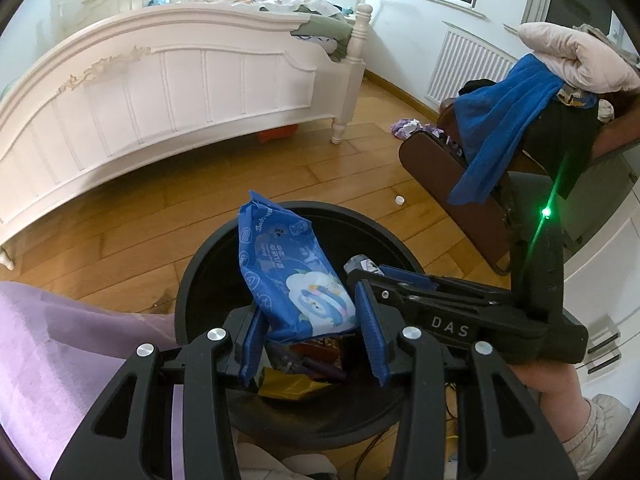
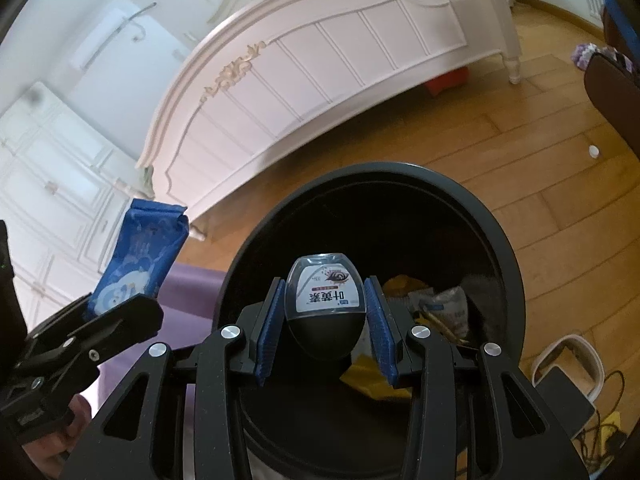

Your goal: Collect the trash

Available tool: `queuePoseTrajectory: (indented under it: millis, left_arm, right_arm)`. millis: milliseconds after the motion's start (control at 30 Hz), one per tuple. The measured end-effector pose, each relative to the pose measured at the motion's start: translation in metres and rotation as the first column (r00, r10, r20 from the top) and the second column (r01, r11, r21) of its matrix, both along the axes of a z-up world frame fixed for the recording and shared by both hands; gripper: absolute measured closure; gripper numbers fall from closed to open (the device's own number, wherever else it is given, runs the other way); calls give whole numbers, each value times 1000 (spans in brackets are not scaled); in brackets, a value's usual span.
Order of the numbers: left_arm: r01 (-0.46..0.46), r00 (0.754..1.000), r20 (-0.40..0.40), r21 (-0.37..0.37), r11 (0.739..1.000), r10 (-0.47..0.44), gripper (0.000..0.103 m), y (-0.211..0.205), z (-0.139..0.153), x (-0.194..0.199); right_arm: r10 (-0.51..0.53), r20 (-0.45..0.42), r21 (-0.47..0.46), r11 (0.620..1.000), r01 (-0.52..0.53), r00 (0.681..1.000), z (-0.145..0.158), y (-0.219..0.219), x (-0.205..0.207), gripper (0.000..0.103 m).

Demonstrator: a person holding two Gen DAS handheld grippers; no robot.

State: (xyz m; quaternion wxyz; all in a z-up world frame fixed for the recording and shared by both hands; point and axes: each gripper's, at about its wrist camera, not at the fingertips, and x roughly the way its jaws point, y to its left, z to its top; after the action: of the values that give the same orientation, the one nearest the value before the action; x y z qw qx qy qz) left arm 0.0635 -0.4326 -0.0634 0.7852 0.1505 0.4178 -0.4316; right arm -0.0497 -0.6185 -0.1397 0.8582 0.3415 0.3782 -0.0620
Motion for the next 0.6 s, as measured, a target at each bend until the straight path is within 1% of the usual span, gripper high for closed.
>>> queuePoseTrajectory:
  millis: [233, 300, 333, 367, 400, 433, 533, 567, 600]
  left_arm:
    - [3, 1000, 8, -10, 1000, -3, 58, 2, 3, 1]
    - [6, 1000, 11, -12, 1000, -6, 56, 4, 5, 0]
    - [3, 1000, 17, -14, 1000, -3, 46, 5, 6, -1]
    - [-2, 1000, 25, -18, 1000, 2, 36, 6, 8, -2]
    - [-9, 999, 40, -27, 1000, 10, 28, 8, 10, -4]
    - [-11, 999, 50, -33, 999, 13, 28, 10, 12, -5]
    - [-5, 998, 54, -37, 999, 7, 26, 14, 14, -7]
    - [-5, 998, 58, -37, 999, 7, 18, 15, 15, -8]
    - [-12, 997, 76, -41, 999, 15, 12, 19, 17, -11]
  right_arm:
    - [-11, -15, -5, 1000, 11, 1000, 2, 3, 0, 62]
    - [-14, -26, -4, 1000, 14, 1000, 3, 3, 1, 62]
    - [-15, -30, -4, 1000, 15, 999, 2, 2, 1, 61]
    - [-18, -31, -3, 1000, 18, 999, 2, 2, 1, 51]
    - [-29, -25, 0, 1000, 29, 999, 4, 2, -1, 45]
    - [-37, -18, 4, 999, 37, 999, 6, 3, -1, 38]
    - [-34, -16, -3, 999, 34, 999, 8, 6, -2, 37]
    - [-31, -14, -3, 1000, 31, 999, 10, 8, -2, 37]
    - [-26, -10, -4, 1000, 26, 1000, 11, 10, -2, 37]
